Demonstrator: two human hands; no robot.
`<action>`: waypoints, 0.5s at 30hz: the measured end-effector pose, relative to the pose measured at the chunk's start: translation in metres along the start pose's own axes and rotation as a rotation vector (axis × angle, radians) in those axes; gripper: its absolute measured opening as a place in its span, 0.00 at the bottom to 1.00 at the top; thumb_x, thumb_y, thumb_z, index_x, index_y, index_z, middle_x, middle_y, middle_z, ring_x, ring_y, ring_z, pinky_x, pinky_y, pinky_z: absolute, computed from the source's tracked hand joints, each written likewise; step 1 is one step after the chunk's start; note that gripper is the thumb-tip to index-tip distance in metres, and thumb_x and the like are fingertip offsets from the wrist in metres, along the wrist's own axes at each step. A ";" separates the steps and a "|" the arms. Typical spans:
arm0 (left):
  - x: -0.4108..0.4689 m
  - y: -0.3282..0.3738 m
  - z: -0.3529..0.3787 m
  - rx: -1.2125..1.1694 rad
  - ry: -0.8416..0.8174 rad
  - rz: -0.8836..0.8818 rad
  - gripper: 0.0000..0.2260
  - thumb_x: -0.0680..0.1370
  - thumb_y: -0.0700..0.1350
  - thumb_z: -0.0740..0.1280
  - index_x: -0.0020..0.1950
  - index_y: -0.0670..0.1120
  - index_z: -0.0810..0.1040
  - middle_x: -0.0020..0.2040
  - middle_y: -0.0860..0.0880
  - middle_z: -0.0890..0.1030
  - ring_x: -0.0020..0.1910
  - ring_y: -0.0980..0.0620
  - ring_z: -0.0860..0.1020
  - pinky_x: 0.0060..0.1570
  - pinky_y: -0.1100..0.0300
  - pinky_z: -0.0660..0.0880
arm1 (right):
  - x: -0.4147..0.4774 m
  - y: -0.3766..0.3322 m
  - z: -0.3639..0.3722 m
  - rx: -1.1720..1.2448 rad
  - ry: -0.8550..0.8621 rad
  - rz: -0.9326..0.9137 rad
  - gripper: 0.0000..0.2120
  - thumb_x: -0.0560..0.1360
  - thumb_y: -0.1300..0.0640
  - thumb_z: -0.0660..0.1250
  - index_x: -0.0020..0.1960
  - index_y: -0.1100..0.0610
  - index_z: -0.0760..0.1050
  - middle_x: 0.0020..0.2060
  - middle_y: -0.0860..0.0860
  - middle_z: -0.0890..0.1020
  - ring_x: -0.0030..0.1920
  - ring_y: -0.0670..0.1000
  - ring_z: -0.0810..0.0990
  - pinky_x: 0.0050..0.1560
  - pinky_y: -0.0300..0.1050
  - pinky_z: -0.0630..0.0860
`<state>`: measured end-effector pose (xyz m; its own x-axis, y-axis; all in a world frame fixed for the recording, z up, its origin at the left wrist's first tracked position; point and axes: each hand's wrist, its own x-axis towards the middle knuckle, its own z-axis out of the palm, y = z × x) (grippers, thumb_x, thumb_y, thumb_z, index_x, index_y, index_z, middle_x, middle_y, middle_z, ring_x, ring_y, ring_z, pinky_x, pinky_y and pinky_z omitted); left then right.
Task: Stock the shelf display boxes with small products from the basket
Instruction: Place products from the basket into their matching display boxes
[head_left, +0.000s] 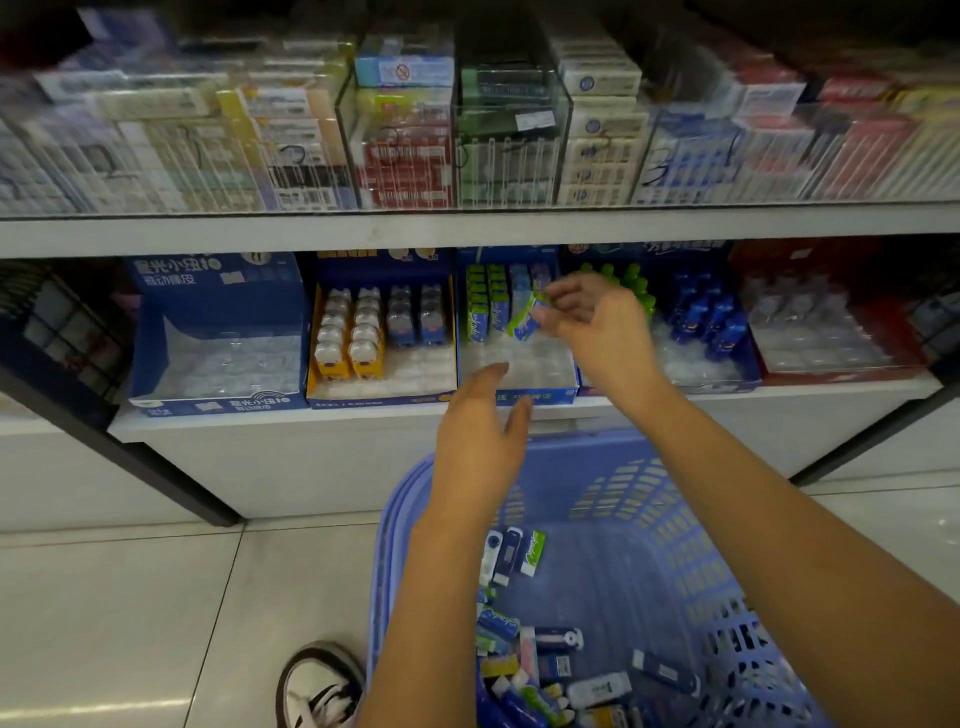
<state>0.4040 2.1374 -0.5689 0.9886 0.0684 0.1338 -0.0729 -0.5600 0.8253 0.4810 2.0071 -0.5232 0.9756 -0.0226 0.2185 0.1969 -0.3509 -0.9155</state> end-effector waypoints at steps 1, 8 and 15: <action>0.001 -0.002 0.003 0.096 -0.053 0.014 0.20 0.80 0.47 0.62 0.72 0.46 0.67 0.72 0.50 0.68 0.71 0.52 0.65 0.66 0.61 0.64 | 0.008 0.002 0.001 -0.051 0.022 -0.026 0.07 0.71 0.60 0.72 0.47 0.56 0.75 0.37 0.49 0.79 0.39 0.47 0.79 0.44 0.40 0.78; -0.002 -0.009 0.008 0.185 -0.095 0.041 0.23 0.80 0.44 0.62 0.75 0.45 0.62 0.75 0.49 0.62 0.75 0.52 0.57 0.71 0.63 0.55 | 0.042 0.016 0.027 -0.397 -0.117 -0.083 0.11 0.74 0.60 0.69 0.55 0.62 0.77 0.50 0.57 0.82 0.45 0.50 0.78 0.46 0.36 0.72; -0.001 -0.014 0.009 0.143 -0.086 0.056 0.23 0.80 0.43 0.62 0.74 0.46 0.63 0.75 0.50 0.63 0.75 0.53 0.57 0.70 0.66 0.53 | 0.045 0.022 0.032 -0.571 -0.195 -0.111 0.11 0.74 0.58 0.69 0.55 0.61 0.79 0.52 0.56 0.83 0.49 0.49 0.79 0.47 0.30 0.68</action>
<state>0.4053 2.1379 -0.5858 0.9916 -0.0332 0.1247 -0.1144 -0.6732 0.7306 0.5328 2.0284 -0.5446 0.9627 0.1960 0.1867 0.2678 -0.7890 -0.5530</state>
